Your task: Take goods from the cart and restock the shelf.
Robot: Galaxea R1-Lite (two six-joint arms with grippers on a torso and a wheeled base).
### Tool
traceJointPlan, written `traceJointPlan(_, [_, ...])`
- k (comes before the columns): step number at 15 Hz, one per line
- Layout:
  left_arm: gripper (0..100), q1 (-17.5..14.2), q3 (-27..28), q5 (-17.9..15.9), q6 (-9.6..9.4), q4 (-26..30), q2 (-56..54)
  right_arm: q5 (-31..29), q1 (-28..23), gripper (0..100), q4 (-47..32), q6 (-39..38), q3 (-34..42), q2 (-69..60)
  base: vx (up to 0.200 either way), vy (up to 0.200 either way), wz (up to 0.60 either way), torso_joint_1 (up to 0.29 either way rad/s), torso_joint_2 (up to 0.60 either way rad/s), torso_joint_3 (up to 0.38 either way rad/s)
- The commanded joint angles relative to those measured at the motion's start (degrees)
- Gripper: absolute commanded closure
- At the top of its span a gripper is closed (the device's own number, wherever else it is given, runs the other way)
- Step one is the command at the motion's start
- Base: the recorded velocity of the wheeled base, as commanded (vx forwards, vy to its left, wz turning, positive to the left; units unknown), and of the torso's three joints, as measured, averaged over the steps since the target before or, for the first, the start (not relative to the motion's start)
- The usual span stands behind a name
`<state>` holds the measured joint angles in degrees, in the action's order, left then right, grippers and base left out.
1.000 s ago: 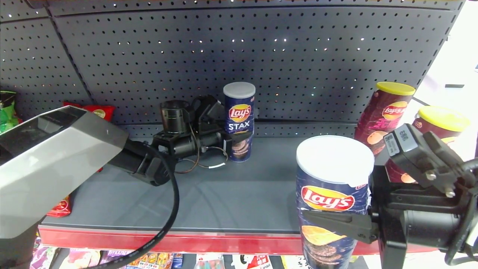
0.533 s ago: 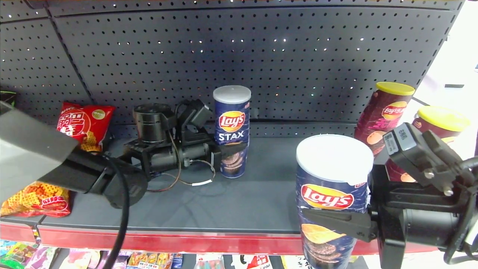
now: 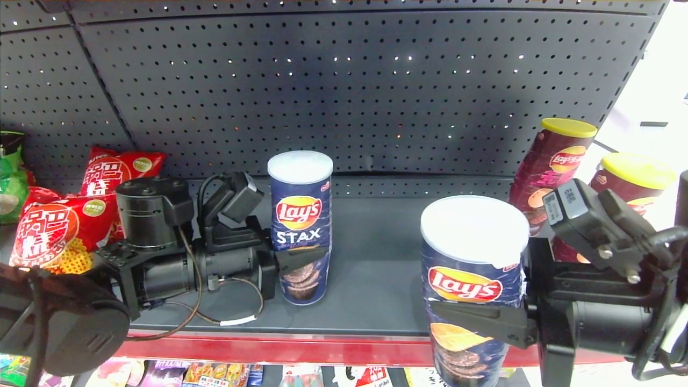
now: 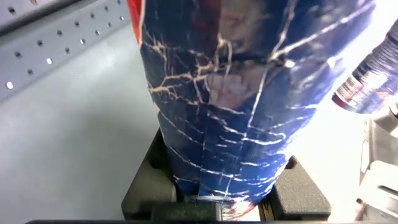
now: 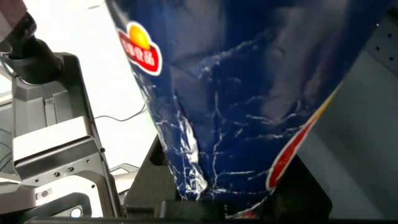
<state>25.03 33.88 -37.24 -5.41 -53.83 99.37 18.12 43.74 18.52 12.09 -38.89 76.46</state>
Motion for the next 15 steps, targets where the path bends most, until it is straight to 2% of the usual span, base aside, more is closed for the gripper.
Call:
traceJointPlan(1, [100, 0.02, -0.83, -0.02, 0.14, -0.04, -1.46, -0.36, 0.12, 100, 0.03, 0.04, 0.04, 0.27, 0.000, 0.000, 0.00, 0.000, 0.00, 0.000])
traceJointPlan(4, [100, 0.37, -0.74, -0.02, 0.31, -0.04, -0.49, -0.54, 0.38, 100, 0.03, 0.04, 0.04, 0.27, 0.000, 0.000, 0.00, 0.000, 0.00, 0.000])
traceJointPlan(9, [100, 2.83, -0.92, 0.06, 1.11, -0.04, 1.09, -0.54, 0.38, 100, 0.12, -0.05, -0.14, 0.88, 0.000, 0.000, 0.00, 0.000, 0.00, 0.000])
traceJointPlan(15, [100, 2.83, -2.59, 0.06, 1.02, -0.04, 1.71, -0.54, 0.29, 100, 0.12, -0.05, -0.31, 1.24, 0.000, 0.000, 0.00, 0.000, 0.00, 0.000])
